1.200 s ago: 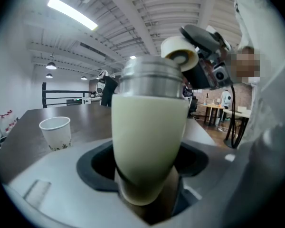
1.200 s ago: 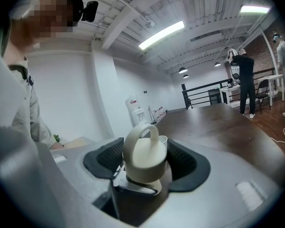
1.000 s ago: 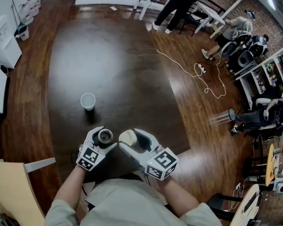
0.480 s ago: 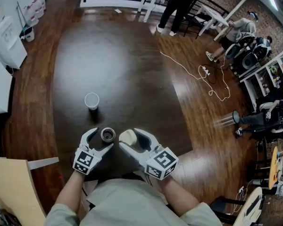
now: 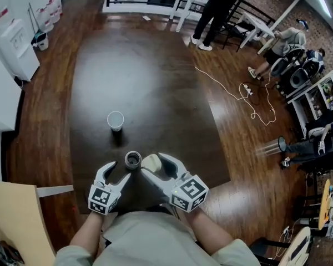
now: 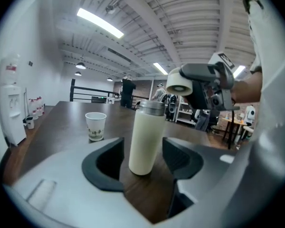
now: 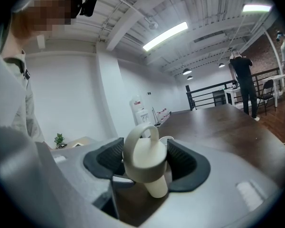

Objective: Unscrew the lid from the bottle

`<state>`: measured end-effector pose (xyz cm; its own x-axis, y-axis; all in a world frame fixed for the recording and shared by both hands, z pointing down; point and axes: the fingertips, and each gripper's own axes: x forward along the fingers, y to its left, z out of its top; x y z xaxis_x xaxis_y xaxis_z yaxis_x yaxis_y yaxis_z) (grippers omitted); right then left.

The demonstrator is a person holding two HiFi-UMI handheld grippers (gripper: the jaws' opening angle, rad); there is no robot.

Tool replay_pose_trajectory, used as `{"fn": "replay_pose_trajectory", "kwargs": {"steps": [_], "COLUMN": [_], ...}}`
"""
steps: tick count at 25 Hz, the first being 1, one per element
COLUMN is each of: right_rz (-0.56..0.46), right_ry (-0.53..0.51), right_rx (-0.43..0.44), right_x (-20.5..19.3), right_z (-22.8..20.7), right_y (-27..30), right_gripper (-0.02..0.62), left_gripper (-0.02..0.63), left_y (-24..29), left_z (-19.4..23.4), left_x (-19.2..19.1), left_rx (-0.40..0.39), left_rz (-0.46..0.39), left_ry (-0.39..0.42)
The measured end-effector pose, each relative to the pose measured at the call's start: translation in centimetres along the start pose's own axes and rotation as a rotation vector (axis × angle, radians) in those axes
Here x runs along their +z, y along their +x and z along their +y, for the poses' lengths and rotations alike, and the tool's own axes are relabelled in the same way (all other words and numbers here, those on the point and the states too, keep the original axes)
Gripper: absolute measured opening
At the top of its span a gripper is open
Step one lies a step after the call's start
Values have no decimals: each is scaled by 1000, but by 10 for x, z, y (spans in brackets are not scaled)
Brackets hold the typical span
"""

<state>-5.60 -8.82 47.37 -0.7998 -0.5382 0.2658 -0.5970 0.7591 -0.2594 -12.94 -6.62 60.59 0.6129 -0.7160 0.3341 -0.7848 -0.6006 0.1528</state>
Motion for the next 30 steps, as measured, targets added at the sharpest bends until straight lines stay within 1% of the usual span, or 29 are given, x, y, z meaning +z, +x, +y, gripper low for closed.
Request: {"fn": "replay_pose_trajectory", "kwargs": {"steps": [2, 5, 9, 14, 20, 22, 26, 30], "right_rz": [1, 8, 27, 91, 181, 208, 266, 306], "right_ry": [5, 17, 34, 55, 58, 41, -18, -73], "right_rx": [-5, -19, -42, -63, -103, -114, -139, -156], "right_x": [-4, -13, -31, -69, -120, -133, -153, -162], "right_z": [-2, -8, -17, -26, -48, -52, -59, -62], "right_y": [0, -1, 2, 11, 30, 38, 47, 50], "right_gripper": [285, 285, 285, 285, 285, 285, 285, 285], "left_gripper": [222, 154, 109, 93, 53, 48, 46, 43], "left_y": [-2, -4, -7, -13, -18, -21, -25, -26], "left_z": [2, 6, 13, 19, 24, 22, 15, 12], "left_x": [0, 3, -5, -17, -29, -31, -30, -29], "left_rx": [33, 72, 102, 123, 163, 165, 153, 146], "left_rz": [-1, 6, 27, 66, 108, 115, 127, 130], "left_ry": [-12, -23, -43, -68, -167, -189, -206, -216]}}
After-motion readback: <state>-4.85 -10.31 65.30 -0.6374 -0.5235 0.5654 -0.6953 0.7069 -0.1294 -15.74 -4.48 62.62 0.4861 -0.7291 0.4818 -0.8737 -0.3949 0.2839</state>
